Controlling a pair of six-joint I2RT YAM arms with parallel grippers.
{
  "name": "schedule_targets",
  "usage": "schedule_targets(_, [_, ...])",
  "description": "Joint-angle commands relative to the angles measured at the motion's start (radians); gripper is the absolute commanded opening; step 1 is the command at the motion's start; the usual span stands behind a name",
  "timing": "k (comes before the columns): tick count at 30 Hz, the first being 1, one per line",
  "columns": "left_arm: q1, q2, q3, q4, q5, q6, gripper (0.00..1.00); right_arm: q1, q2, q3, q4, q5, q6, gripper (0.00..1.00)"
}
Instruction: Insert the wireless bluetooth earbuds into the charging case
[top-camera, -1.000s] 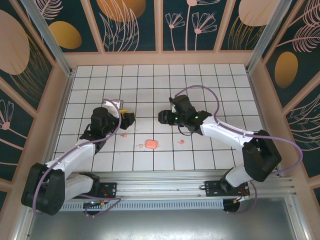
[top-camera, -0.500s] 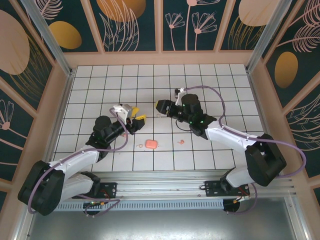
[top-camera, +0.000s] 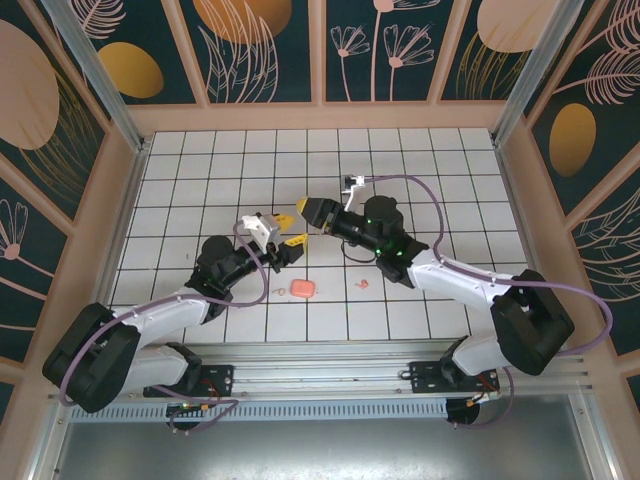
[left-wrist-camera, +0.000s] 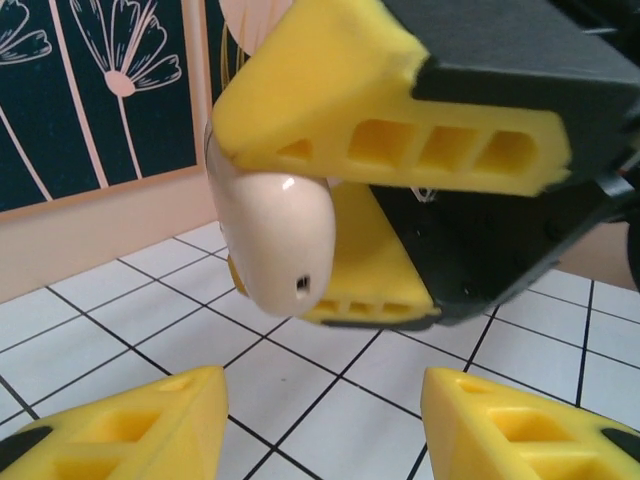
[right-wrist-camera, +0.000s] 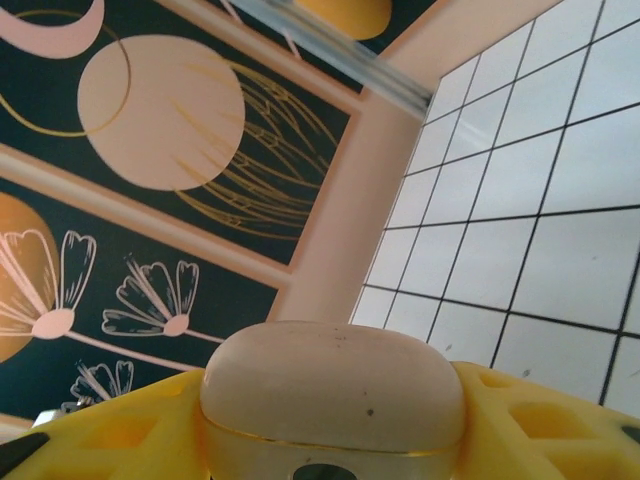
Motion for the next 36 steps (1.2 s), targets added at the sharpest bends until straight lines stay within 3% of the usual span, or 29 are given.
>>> schedule_targets(1, [-0.006,0.006,0.004,0.155,-0.031,-0.049,0.54,0.008,0.019,-0.018,0.077,-0.004,0.028,0.55])
schedule_targets(19, [-0.011,-0.002,0.025,0.135,-0.087,-0.069,0.43,0.045,0.033,-0.010,0.084,-0.030,0.050,0.55])
schedule_targets(23, [-0.011,-0.007,0.026,0.127,-0.097,-0.065,0.37,0.050,0.031,-0.013,0.095,-0.032,0.048,0.56])
schedule_targets(29, [-0.011,-0.014,0.042,0.092,-0.054,-0.062,0.16,0.052,0.022,-0.015,0.100,-0.034,0.039,0.56])
schedule_targets(31, [-0.012,-0.014,0.052,0.073,-0.039,-0.064,0.15,0.055,0.008,-0.023,0.103,-0.022,0.023,0.56])
schedule_targets(36, [-0.012,-0.017,0.054,0.072,-0.008,-0.066,0.15,0.050,-0.082,-0.053,0.066,0.045,-0.097,0.71])
